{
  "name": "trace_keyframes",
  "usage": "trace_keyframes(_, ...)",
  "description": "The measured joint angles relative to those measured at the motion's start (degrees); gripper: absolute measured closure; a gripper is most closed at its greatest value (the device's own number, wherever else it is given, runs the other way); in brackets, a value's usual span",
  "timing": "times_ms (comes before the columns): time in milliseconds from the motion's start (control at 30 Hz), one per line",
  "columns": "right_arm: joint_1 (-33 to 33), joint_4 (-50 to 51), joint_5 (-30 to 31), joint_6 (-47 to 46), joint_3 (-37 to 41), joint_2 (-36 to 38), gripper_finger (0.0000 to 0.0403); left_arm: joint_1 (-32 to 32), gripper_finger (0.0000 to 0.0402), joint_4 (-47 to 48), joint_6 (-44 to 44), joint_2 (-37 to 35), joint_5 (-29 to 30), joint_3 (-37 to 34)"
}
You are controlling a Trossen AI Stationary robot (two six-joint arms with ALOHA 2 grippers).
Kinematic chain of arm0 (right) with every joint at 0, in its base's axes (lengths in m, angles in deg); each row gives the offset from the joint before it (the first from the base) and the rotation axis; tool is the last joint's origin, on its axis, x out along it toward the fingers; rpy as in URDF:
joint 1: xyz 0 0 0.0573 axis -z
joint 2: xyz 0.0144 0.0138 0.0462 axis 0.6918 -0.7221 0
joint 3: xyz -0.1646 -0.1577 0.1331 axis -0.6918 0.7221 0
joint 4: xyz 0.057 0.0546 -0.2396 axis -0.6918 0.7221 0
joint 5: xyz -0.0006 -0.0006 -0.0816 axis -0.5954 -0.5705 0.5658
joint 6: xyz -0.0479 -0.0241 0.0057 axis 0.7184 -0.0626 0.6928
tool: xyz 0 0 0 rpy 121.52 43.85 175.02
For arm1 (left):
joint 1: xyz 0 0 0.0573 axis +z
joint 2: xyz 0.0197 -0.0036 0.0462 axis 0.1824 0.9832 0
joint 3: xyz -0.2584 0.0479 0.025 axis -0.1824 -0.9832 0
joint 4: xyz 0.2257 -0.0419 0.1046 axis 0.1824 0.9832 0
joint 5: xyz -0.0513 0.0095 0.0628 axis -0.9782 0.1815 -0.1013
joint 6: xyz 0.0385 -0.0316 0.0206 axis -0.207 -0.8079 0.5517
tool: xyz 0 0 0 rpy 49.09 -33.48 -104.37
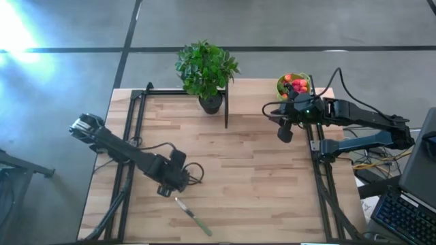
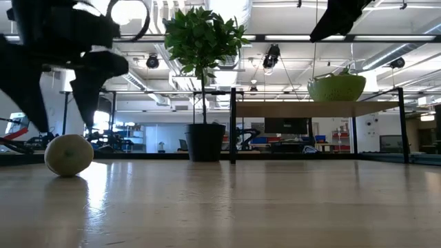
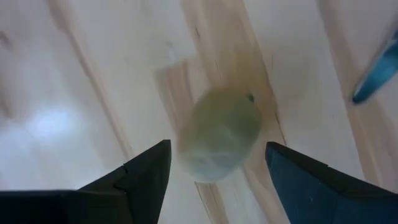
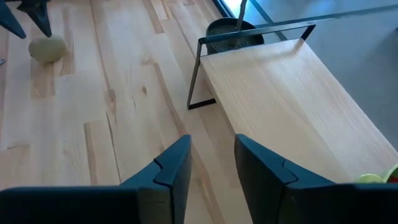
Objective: Pick & Place Fruit
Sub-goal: Put the kiwi into the green strainer bowl on the shelf
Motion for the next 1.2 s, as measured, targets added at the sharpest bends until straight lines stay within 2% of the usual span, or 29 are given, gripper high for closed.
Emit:
trace_keyframes(600, 0.0, 0.0, 0.0, -0.3, 0.1, 0.0, 0.0262, -0.1, 0.0137, 0.7, 9.2, 8.2, 0.2, -0.4)
trace_keyframes(867, 0.0, -0.1, 0.0, 0.0, 1.5, 0.0, 0.0292, -0.1, 0.0138, -3.3, 8.1, 11.5, 1.2, -0.4)
trace_keyframes(1200, 0.0, 0.0, 0.0, 0.0, 4.4, 0.0, 0.0331, 0.0, 0.0141, -3.6, 5.7, 11.8, 0.9, -0.4)
